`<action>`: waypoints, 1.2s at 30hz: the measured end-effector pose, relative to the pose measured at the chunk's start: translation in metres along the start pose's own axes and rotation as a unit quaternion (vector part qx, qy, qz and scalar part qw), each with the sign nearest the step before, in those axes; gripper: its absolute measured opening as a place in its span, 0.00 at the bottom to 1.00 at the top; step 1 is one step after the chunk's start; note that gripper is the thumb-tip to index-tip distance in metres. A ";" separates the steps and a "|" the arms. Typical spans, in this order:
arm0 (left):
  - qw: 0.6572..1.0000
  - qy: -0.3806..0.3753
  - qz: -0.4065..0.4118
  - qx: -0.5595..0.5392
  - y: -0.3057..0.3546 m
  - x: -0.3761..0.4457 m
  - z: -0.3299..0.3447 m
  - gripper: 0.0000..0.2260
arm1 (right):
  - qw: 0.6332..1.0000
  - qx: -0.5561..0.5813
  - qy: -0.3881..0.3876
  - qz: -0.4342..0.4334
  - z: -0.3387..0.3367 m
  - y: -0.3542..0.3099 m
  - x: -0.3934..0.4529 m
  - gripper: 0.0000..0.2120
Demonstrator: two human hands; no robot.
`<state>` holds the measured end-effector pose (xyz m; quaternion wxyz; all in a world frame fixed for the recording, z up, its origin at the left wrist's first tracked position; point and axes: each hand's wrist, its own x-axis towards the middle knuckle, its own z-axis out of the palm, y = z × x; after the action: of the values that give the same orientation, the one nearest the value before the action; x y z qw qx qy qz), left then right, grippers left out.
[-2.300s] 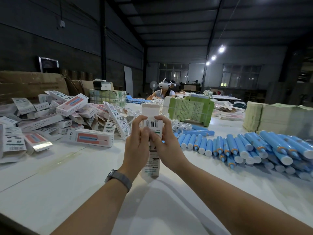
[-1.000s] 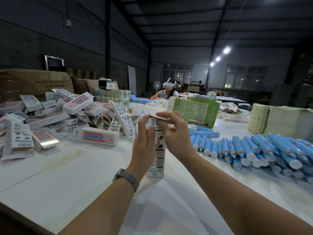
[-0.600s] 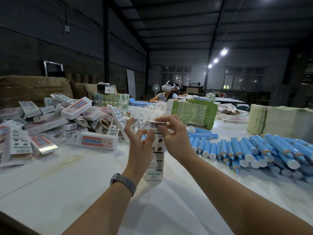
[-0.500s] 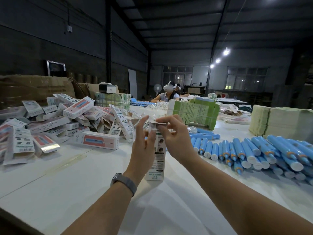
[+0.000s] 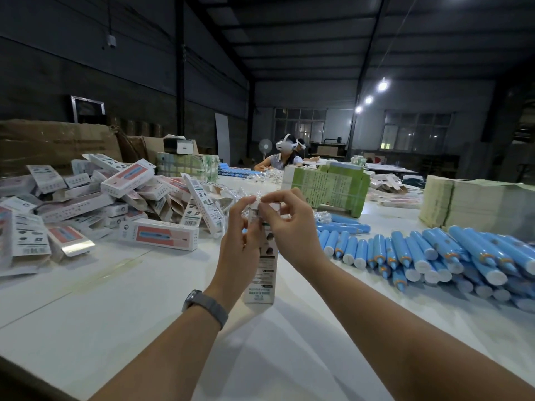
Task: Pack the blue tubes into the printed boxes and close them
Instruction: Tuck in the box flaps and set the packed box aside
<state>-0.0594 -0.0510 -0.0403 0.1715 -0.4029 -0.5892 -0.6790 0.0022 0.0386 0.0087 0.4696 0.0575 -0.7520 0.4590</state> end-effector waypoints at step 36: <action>0.998 0.012 0.033 0.051 -0.012 -0.003 0.006 0.27 | 0.999 -0.022 0.008 -0.031 0.020 0.001 -0.001 0.05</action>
<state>-0.0643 -0.0431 -0.0509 0.2207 -0.4046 -0.6073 -0.6471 -0.0109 0.0243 0.0046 0.4908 0.0666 -0.7562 0.4276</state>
